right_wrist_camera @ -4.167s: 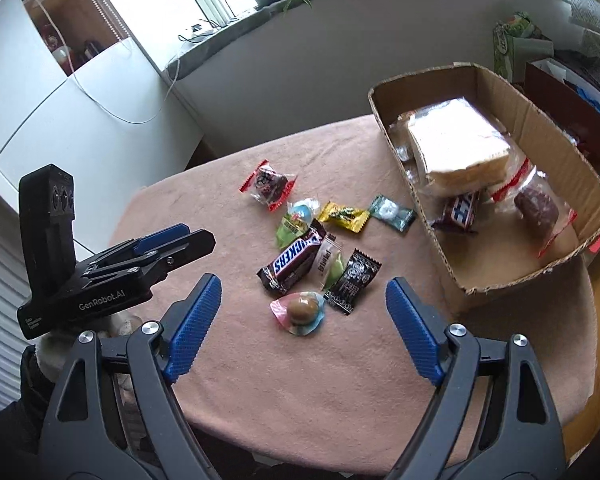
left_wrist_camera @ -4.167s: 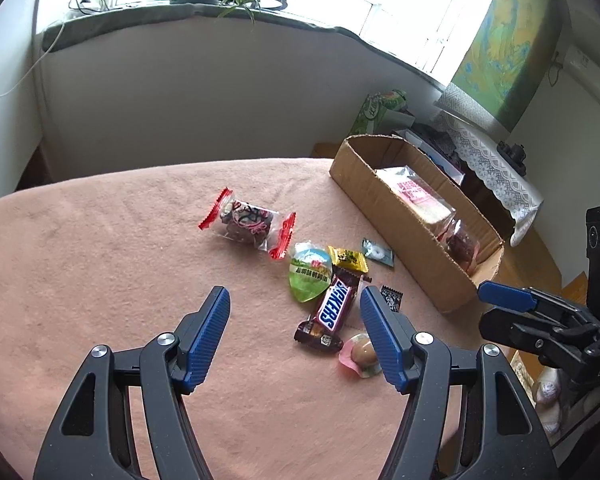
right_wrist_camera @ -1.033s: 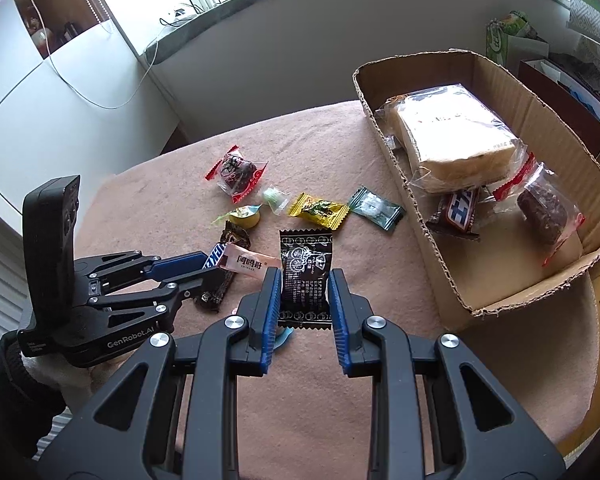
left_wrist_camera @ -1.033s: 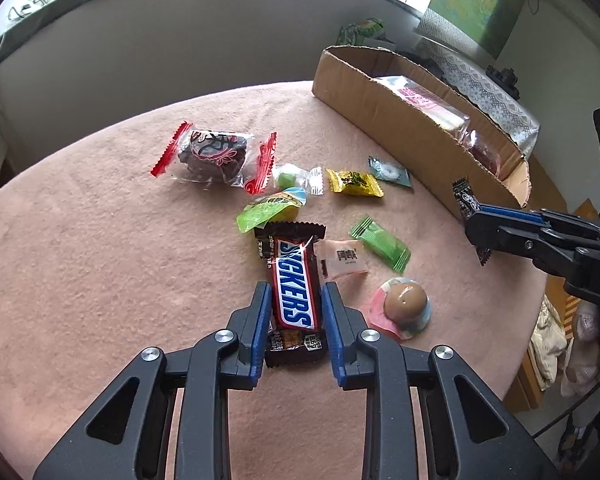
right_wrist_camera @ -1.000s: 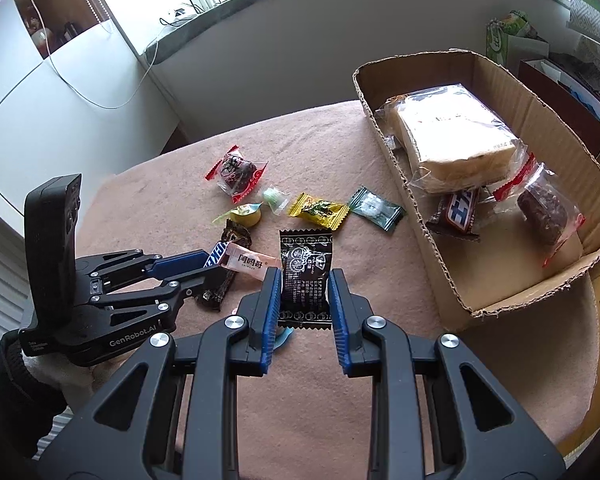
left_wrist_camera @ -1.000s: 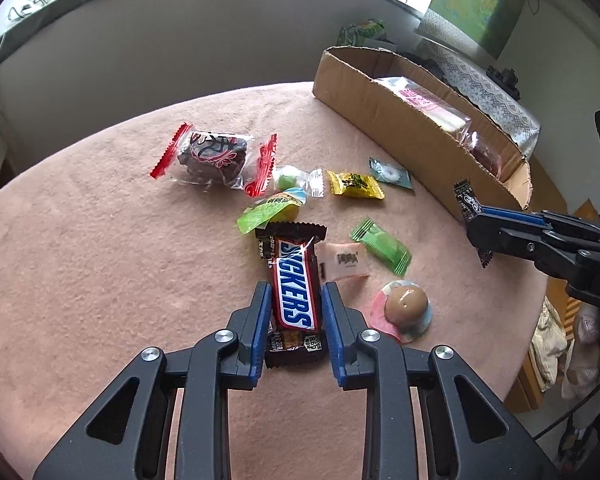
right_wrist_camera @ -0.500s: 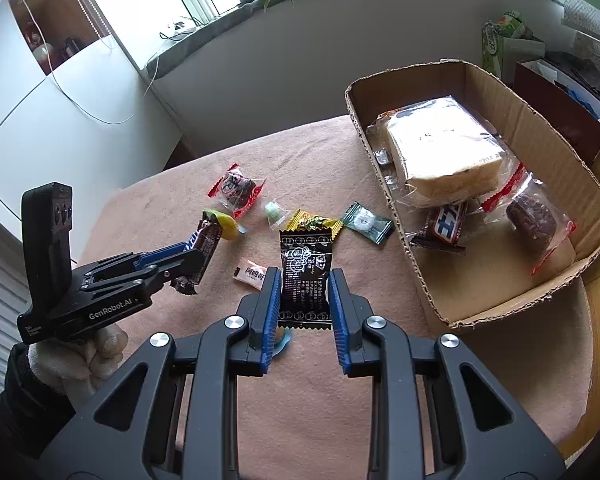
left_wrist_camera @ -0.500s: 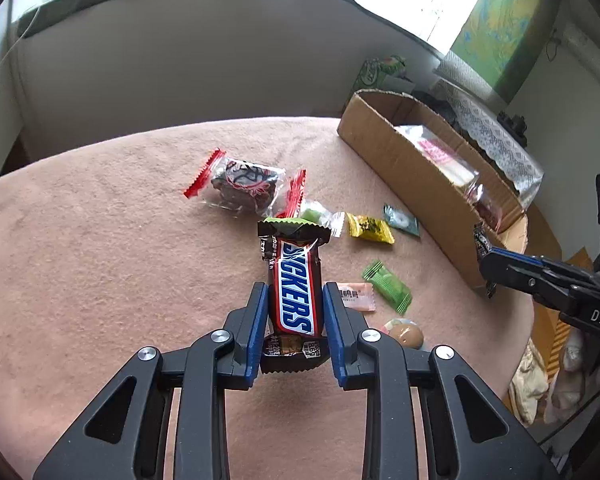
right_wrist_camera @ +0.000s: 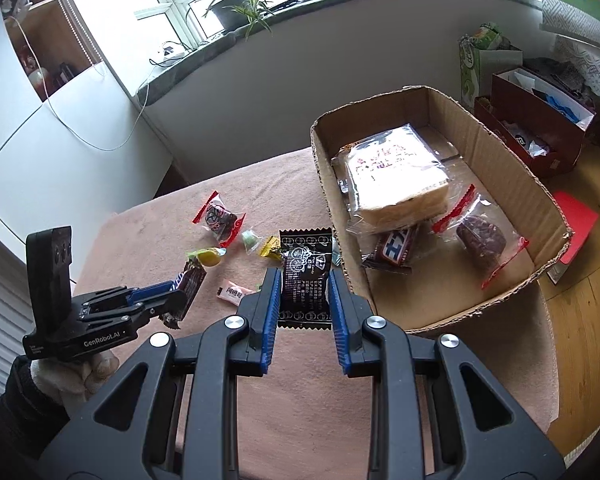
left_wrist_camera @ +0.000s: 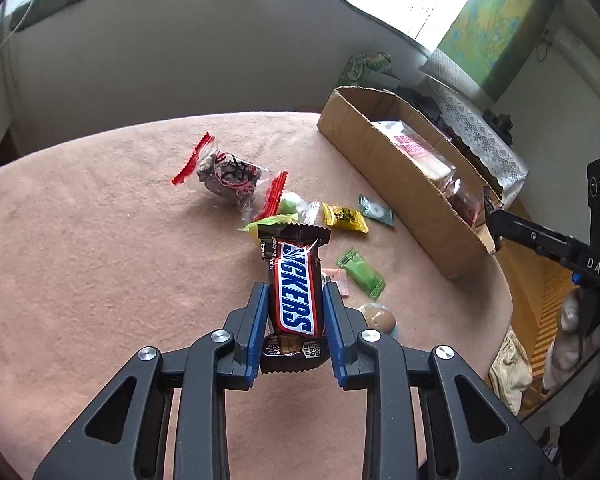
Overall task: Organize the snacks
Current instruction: 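Lift the Snickers bar and black packet and carry them toward the box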
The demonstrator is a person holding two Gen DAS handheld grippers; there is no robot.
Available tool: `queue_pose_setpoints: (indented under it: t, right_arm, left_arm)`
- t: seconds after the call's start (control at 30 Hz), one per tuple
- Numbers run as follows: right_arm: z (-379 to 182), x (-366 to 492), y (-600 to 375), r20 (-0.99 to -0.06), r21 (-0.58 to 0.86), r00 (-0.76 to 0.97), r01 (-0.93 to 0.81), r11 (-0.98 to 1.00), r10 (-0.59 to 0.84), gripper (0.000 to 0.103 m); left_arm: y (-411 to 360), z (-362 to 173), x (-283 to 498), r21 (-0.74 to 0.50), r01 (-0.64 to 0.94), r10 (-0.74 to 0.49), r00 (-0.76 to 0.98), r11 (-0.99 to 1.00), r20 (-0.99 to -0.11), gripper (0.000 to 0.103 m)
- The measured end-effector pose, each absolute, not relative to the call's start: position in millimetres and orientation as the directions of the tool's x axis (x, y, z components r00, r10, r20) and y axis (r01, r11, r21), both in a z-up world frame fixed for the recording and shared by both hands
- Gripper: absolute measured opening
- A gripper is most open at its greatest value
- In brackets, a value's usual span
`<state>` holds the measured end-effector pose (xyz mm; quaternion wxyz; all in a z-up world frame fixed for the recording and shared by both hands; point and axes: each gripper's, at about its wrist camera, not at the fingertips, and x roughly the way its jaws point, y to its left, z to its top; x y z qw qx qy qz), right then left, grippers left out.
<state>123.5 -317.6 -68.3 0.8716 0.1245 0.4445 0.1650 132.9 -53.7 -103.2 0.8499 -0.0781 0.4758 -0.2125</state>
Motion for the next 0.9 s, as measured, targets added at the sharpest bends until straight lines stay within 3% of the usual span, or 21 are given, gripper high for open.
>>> queue_pose_setpoints:
  t: [0.37,0.47,0.9]
  right_arm:
    - [-72.9,122.1,-337.0,-0.73,0.378,0.556,-0.157,0.912,0.398,0.025]
    - [-75.9,122.2,-339.9,-0.732,0.385,0.55,-0.15,0.91,0.401,0.025]
    - [-68.7,122.5,-362.9,-0.73,0.371,0.57,-0.132,0.919,0.377,0.025]
  left_arm:
    - [-64.4,-122.8,91.3,-0.345,0.314,-0.444,0.346,0.885,-0.826,0.026]
    - [-63.0,-125.8,89.8,-0.444,0.279,-0.516,0.294,0.851,-0.805,0.026]
    - [-103.3,-77.5,100.9,-0.389,0.381,-0.528,0.396,0.839,-0.751,0.026]
